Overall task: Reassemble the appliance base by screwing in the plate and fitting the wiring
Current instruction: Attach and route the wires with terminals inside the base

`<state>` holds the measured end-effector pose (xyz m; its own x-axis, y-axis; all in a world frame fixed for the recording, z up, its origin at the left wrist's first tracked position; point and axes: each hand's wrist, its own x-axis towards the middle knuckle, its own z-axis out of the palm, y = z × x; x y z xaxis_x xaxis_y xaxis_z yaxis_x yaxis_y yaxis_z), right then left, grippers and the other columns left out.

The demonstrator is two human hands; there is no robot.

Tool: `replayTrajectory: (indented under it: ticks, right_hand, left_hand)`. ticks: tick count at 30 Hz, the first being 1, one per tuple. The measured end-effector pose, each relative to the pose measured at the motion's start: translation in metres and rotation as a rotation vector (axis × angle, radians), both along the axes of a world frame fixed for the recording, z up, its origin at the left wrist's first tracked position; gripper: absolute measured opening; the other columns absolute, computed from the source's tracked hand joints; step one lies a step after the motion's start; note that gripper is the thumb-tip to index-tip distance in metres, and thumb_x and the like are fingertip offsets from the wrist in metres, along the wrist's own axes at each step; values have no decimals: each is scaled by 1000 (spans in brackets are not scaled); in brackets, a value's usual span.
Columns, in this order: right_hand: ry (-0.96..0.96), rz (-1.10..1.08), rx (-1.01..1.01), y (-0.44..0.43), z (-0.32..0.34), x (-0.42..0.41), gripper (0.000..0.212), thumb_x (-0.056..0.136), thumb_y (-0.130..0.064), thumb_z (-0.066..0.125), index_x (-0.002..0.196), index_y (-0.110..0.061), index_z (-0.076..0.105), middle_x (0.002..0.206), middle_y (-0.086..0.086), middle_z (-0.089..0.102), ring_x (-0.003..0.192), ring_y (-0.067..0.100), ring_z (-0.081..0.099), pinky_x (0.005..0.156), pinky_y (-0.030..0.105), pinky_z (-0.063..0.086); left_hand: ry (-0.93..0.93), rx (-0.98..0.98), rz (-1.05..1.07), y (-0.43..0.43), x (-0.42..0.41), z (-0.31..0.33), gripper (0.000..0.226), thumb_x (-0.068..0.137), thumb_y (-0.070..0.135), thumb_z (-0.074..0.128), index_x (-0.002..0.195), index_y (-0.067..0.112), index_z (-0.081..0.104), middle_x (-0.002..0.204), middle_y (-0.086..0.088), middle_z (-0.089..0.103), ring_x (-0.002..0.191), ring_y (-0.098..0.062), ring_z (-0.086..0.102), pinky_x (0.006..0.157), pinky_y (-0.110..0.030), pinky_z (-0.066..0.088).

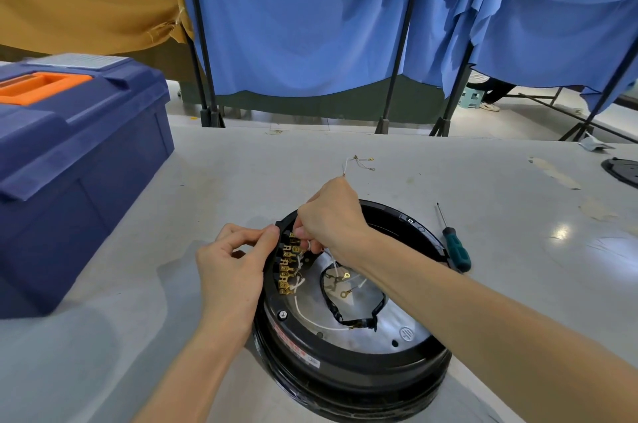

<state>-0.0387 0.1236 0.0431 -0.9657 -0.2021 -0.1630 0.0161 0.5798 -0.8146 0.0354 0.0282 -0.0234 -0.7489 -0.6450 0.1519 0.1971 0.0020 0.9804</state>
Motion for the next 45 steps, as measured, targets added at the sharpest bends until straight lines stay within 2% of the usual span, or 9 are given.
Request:
replayTrajectory:
  ticks: [4,10,14,17,21,24,27,35,45]
  right_hand:
    - [-101,116,-48,12,6,2,17,84,11,57,71,5,66,53,15,61,34,14,53,39,20,41]
    - [-361,206,-294,37,16,4,16,97,3,52,111,9,57,78,21,65,51,26,68,50,25,57]
    - [-479,209,-418,51,20,11,18,100,-1,47,117,2,53,85,25,65,58,35,70,51,27,57]
    - [-251,175,-270,62,15,16,18,98,-7,54,116,-9,54,99,24,64,55,34,69,53,33,60]
    - [428,298,181,70,5,23,16,85,-28,74,97,-24,66,100,-4,57,70,14,66,70,30,53]
    - [605,474,293,63,-5,28,22,78,-34,79,96,-24,73,107,-8,52,98,14,44,89,26,37]
    - [776,493,354,51,-13,27,15,79,-33,77,89,-21,75,104,-6,52,98,17,33,89,28,29]
    - [734,502,289,44,-12,23,12,82,-28,75,82,-16,78,87,-5,62,87,15,31,83,29,30]
    - [762,511,350,31,-10,27,7,82,-4,68,76,-6,70,80,-4,49,85,16,27,72,23,22]
  left_hand:
    - [-7,-41,-14,-4,0,-1,22,79,17,79,58,24,74,70,8,60,66,-16,58,71,-43,49]
    - [-25,-76,16,-4,1,-1,18,78,21,80,61,25,75,71,8,62,66,-17,61,72,-49,53]
    - [-38,-69,15,-4,2,1,17,78,22,80,61,25,76,73,7,64,69,-19,64,74,-52,54]
    - [-48,-55,18,-3,4,2,17,78,22,80,61,24,76,74,6,64,68,-21,64,73,-53,54]
    - [-54,-63,30,0,6,5,18,78,22,80,61,25,76,75,4,65,66,-17,64,74,-51,55]
    - [-84,-65,41,1,8,8,13,78,22,80,65,26,77,74,4,70,72,-21,68,77,-52,57]
    - [-94,-93,89,3,12,10,9,74,25,82,67,29,78,68,7,73,69,-15,71,75,-45,59]
    - [-111,-190,241,8,15,13,28,68,30,87,48,24,68,62,4,66,56,-5,60,60,-30,47]
    - [-116,-185,232,9,14,13,31,71,27,84,48,18,66,59,1,62,50,-4,53,56,-25,40]
